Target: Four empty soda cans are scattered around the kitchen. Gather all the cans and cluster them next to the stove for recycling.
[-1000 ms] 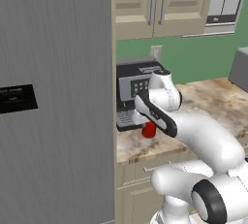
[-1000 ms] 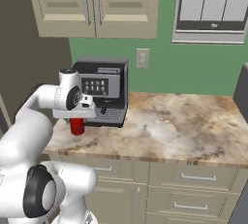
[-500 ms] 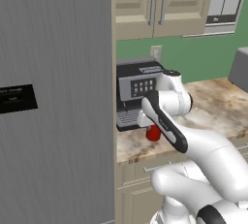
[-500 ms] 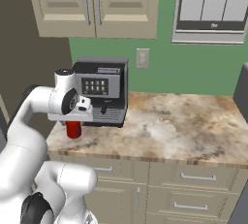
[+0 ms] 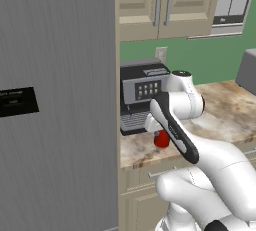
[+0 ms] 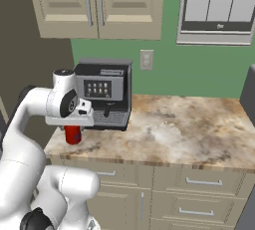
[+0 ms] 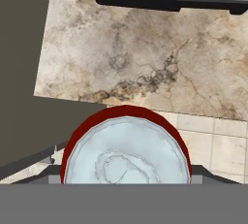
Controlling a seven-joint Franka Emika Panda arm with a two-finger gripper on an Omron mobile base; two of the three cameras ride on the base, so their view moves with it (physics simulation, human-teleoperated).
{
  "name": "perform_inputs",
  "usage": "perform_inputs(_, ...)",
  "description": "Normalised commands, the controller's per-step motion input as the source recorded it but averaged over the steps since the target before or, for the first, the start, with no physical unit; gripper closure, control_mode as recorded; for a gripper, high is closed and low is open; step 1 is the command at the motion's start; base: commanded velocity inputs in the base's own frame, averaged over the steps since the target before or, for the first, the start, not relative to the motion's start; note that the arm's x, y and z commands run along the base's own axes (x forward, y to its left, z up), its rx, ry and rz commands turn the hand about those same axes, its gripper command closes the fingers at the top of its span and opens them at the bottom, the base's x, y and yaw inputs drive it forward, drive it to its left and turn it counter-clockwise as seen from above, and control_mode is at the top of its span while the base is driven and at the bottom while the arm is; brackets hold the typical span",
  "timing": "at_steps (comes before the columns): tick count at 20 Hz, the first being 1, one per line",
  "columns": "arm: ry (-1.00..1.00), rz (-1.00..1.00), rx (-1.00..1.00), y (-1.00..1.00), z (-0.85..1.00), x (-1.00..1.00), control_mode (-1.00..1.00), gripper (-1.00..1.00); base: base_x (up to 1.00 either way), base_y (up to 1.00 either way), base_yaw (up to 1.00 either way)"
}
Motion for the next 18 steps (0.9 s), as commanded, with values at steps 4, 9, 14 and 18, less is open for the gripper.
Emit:
perform_inputs(4, 0.02, 0.00, -0.01, 0.01, 0.00, 0.00, -1.00, 1.00, 0.00, 0.00, 0.00)
perform_inputs(9, 0.00, 0.00, 0.00, 0.00, 0.00, 0.00, -1.00, 1.00, 0.00, 0.00, 0.00)
perform_inputs(14, 0.00, 0.00, 0.00, 0.00, 0.00, 0.00, -1.00, 1.00, 0.00, 0.00, 0.00)
perform_inputs(18, 0.00, 0.00, 0.00, 0.00, 0.00, 0.00, -1.00, 1.00, 0.00, 0.00, 0.00)
